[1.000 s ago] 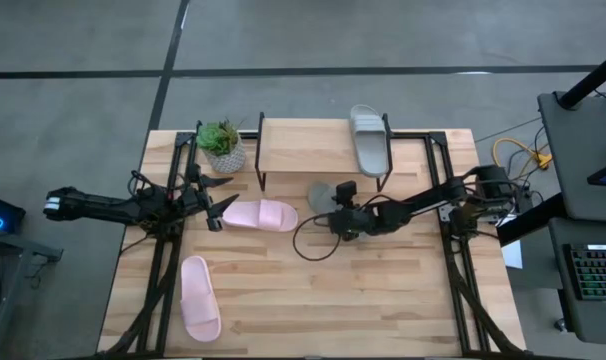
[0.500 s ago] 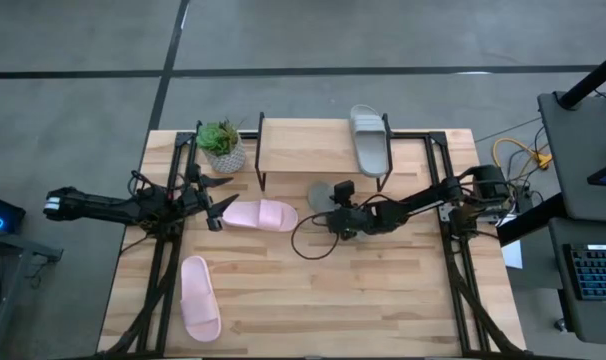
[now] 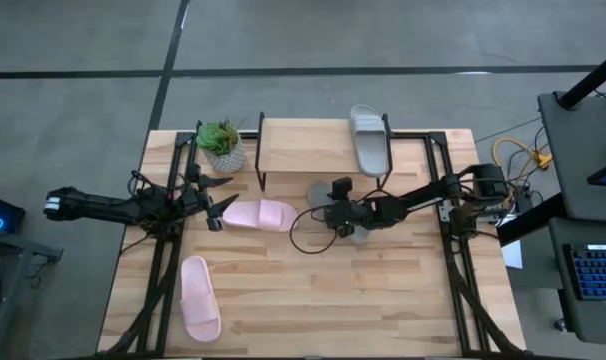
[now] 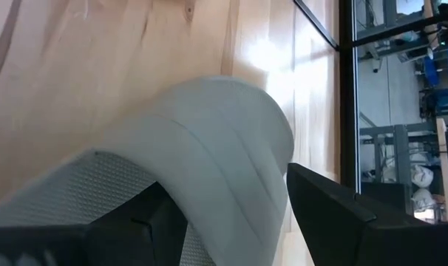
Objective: Pick and place slides into the shelf
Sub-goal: Put the gray slide on the shelf
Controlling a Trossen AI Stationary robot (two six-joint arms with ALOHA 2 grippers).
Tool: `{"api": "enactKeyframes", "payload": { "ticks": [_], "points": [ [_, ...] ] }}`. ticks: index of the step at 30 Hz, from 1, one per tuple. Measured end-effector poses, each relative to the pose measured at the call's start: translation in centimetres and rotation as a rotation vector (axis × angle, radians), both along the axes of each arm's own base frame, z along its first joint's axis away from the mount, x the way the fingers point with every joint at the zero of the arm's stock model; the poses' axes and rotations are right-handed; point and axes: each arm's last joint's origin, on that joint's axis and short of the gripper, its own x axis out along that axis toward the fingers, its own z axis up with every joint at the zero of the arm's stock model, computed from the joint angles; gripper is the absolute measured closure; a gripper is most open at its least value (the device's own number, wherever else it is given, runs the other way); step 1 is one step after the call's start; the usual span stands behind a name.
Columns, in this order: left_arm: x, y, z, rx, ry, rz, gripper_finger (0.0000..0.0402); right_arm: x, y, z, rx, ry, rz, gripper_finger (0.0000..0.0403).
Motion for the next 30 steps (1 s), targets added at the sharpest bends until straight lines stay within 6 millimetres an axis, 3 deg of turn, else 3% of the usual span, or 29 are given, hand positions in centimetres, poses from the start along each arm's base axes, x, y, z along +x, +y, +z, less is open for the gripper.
{"api": "enactKeyframes", "payload": {
  "ticks": [30],
  "points": [
    [0.00, 0.00, 0.00, 0.000, 0.000, 0.000, 0.0194, 0.00, -0.11, -0.01, 0.015, -0.007, -0.008, 0.0191]
  ]
}}
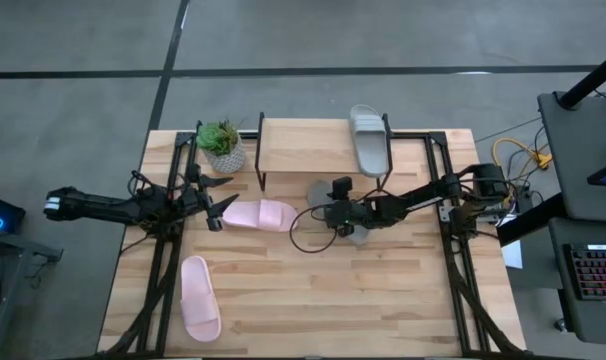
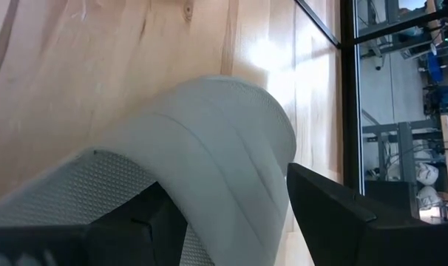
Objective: Pick and place slides into the shelf
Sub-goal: Put the gray slide on the shelf
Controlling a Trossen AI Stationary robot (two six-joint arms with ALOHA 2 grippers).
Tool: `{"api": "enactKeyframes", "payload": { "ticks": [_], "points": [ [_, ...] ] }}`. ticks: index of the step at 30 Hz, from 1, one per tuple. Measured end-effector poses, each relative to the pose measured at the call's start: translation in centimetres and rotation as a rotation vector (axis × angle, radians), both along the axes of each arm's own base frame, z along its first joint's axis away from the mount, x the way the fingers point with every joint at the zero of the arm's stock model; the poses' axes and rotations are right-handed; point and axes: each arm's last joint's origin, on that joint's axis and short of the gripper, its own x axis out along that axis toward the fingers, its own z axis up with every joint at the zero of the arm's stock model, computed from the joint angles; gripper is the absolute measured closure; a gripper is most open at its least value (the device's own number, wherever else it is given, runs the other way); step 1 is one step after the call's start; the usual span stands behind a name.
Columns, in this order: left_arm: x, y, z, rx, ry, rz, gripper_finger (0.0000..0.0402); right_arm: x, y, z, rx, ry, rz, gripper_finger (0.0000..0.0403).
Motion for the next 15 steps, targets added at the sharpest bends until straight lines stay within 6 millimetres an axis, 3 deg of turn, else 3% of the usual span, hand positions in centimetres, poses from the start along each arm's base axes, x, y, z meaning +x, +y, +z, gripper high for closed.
{"api": "enactKeyframes", "payload": {
  "ticks": [15],
  "points": [
    [0.00, 0.00, 0.00, 0.000, 0.000, 0.000, 0.0194, 0.00, 0.00, 0.00, 0.002, -0.002, -0.002, 0.0199]
  ]
}}
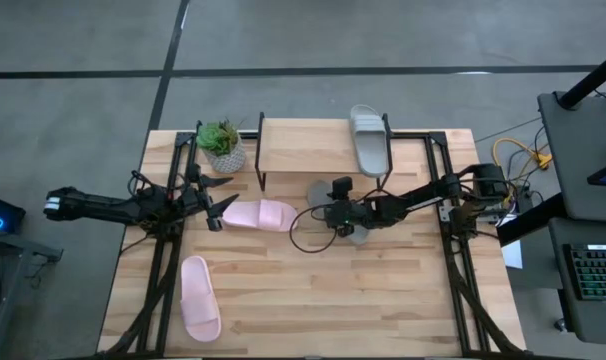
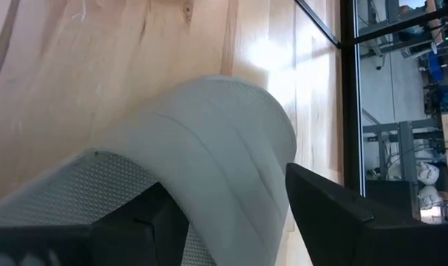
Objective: Pick and place slides into the shelf
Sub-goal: Put the gray slide on the shelf
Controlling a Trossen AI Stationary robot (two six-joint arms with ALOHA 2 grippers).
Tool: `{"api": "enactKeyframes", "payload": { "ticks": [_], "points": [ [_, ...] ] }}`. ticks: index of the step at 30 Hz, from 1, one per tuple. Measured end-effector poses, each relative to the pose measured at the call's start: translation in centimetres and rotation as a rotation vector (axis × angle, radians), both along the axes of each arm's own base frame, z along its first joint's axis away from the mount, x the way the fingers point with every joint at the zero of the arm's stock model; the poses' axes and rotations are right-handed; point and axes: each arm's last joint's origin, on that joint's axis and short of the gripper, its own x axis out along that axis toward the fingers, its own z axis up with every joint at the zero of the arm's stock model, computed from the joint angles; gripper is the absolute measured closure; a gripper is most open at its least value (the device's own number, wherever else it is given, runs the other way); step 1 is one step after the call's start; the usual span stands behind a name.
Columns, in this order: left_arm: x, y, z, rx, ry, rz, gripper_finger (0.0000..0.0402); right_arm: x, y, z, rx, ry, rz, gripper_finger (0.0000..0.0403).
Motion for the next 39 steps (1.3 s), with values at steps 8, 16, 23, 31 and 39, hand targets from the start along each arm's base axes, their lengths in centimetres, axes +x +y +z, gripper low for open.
{"api": "enactKeyframes", "payload": {
  "ticks": [8, 16, 23, 31, 39],
  "points": [
    [0.00, 0.00, 0.00, 0.000, 0.000, 0.000, 0.0194, 0.00, 0.01, 0.00, 0.000, 0.000, 0.001, 0.0252],
    [0.00, 0.00, 0.00, 0.000, 0.000, 0.000, 0.0194, 0.00, 0.01, 0.00, 0.000, 0.000, 0.001, 0.0298],
    [0.00, 0.00, 0.00, 0.000, 0.000, 0.000, 0.0194, 0.00, 0.01, 0.00, 0.000, 0.000, 0.000, 0.0332],
    [0.00, 0.00, 0.00, 0.000, 0.000, 0.000, 0.0194, 0.00, 0.01, 0.00, -0.001, 0.001, 0.000, 0.0365],
    [0.00, -0.01, -0.01, 0.000, 0.001, -0.001, 0.0194, -0.01, 0.00, -0.01, -0.001, 0.001, -0.001, 0.0375]
  ]
}}
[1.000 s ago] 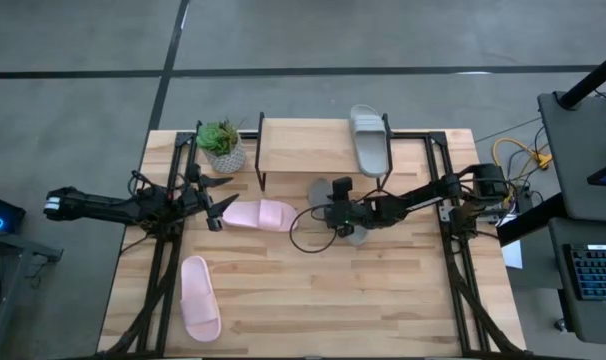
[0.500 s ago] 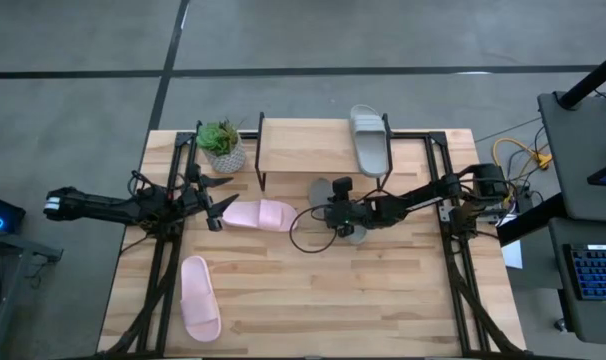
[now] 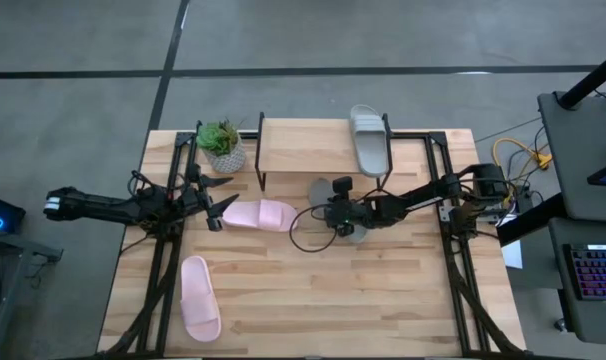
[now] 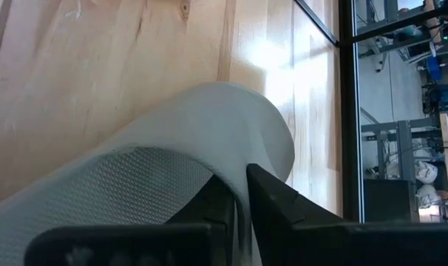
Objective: Pick and place slides into the shelf
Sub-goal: Put the gray slide on the shelf
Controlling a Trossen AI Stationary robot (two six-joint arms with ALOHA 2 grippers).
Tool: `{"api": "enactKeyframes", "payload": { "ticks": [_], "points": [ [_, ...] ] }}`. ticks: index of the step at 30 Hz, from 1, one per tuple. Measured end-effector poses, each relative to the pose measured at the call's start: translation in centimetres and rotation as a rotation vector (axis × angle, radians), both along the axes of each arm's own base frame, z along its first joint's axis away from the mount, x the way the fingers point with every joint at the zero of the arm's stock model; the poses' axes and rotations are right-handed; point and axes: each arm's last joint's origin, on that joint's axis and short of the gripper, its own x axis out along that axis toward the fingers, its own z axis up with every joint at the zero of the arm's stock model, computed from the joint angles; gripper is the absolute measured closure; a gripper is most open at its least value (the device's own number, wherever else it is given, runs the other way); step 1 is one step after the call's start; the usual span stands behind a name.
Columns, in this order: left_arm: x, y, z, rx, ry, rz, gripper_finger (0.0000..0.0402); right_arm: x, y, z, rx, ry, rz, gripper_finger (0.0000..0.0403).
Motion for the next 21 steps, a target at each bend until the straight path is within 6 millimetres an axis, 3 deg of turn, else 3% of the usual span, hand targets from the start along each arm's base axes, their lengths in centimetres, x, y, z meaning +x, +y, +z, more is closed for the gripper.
{"api": "enactKeyframes", "payload": {
  "ticks": [21],
  "points": [
    [0.00, 0.00, 0.00, 0.000, 0.000, 0.000, 0.0194, 0.00, 0.09, 0.00, 0.000, 0.000, 0.002, 0.0375]
  ]
}}
